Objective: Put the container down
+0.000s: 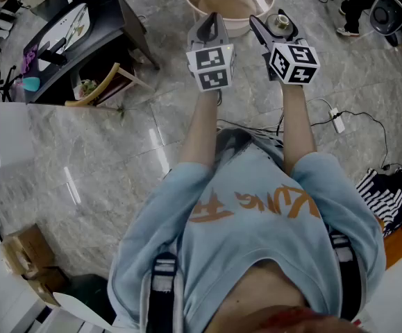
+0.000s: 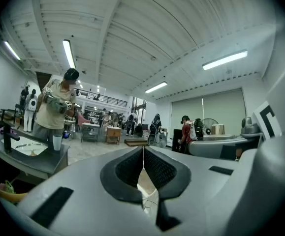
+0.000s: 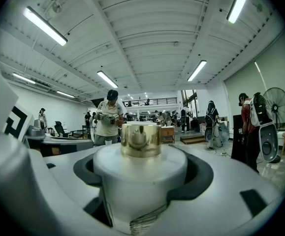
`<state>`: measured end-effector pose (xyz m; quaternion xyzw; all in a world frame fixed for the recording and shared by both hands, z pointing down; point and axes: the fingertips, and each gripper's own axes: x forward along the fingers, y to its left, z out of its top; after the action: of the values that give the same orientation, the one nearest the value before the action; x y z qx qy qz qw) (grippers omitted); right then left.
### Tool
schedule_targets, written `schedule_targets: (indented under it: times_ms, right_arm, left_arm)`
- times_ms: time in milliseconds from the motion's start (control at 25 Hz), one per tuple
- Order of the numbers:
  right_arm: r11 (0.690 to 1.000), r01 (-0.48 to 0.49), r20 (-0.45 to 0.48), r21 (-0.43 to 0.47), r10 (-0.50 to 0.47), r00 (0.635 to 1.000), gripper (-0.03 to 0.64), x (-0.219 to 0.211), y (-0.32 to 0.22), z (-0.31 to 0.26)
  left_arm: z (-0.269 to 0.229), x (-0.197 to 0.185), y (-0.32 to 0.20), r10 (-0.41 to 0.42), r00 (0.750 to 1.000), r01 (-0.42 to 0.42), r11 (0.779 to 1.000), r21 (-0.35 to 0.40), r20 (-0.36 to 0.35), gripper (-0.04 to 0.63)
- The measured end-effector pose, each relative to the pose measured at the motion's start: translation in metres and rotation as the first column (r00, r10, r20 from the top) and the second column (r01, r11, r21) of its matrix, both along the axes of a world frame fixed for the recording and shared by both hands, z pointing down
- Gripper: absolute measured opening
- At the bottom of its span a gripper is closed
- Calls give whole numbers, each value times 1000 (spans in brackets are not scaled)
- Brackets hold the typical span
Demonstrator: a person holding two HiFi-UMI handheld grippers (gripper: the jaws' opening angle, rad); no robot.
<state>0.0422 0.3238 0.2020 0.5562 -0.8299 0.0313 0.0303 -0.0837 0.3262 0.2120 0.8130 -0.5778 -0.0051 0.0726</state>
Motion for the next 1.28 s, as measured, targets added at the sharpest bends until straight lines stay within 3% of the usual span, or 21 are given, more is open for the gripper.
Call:
schedule_targets:
  times_ms: [320, 480, 800, 1280]
  right_arm:
    - [1000, 14, -11, -12, -14, 1000, 360, -18, 6, 13]
    - [1000, -14, 46, -20, 14, 999, 360, -12, 7, 14]
    - [997, -63, 71, -50, 66, 995, 360, 8, 9, 17]
    - [998, -28, 66, -47, 31, 997, 360, 7, -18, 12]
  left_arm:
    - [17, -22, -1, -17, 1000, 16, 999, -32, -18, 29]
    - [22, -28, -4, -21, 999, 20, 999, -47, -31, 29]
    - [24, -37, -4, -21, 1000, 20, 998, -54, -23, 29]
    - [17, -38, -25, -27, 999, 25, 999, -43, -43, 29]
